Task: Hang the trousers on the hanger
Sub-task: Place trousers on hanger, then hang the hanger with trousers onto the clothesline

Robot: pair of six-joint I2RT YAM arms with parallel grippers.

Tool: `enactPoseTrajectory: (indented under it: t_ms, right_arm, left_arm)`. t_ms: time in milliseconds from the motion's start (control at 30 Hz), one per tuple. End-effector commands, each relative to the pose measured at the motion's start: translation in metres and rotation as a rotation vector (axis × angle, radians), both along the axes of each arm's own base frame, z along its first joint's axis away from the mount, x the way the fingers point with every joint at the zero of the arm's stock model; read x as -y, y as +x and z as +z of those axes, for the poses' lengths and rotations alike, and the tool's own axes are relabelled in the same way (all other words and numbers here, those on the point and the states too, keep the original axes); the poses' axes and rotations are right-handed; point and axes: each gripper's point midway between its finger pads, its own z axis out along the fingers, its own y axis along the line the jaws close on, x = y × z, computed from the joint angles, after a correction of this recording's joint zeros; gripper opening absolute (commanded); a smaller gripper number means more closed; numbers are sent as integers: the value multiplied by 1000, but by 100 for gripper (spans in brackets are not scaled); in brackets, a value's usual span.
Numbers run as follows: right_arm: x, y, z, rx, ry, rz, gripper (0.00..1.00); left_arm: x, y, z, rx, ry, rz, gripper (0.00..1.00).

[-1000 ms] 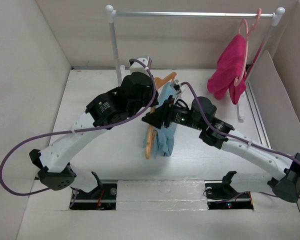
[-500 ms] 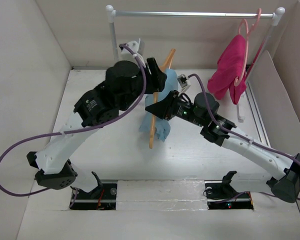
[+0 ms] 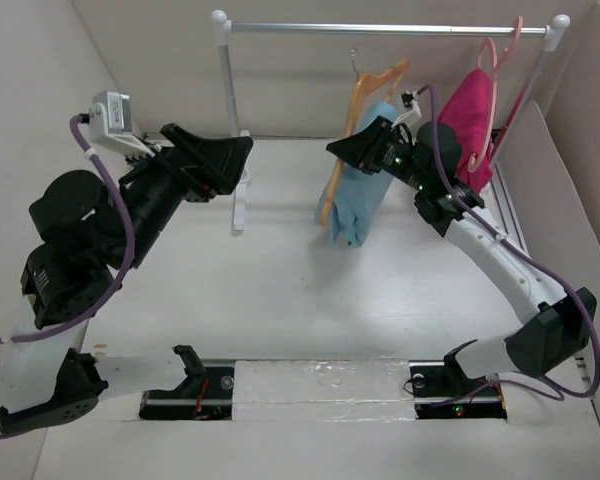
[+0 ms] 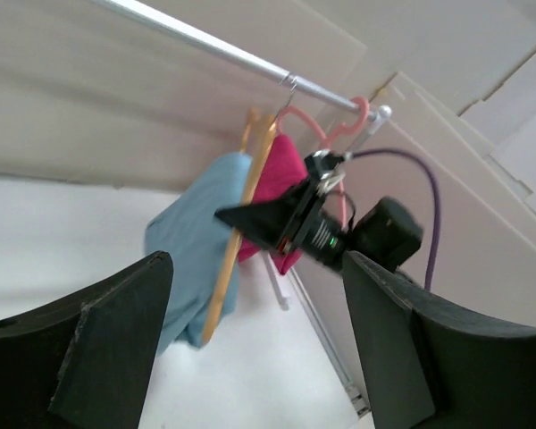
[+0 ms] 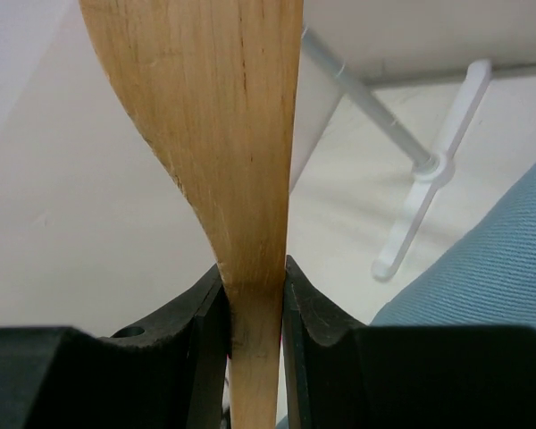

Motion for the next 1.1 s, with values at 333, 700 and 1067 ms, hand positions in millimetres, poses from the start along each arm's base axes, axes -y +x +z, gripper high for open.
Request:
enactPoseTrajectory:
  t_ms: [333, 700, 1067]
  right_arm:
    - [43, 61, 133, 371, 266, -70, 0]
    - [61, 98, 131, 362, 301, -131, 0]
    - [79, 134, 71, 248, 268, -186, 0]
  left_arm:
    - [8, 4, -100, -165, 106, 3, 68]
    - [31, 3, -136, -228, 119, -62, 66]
    - [44, 14, -178, -286, 181, -66, 68]
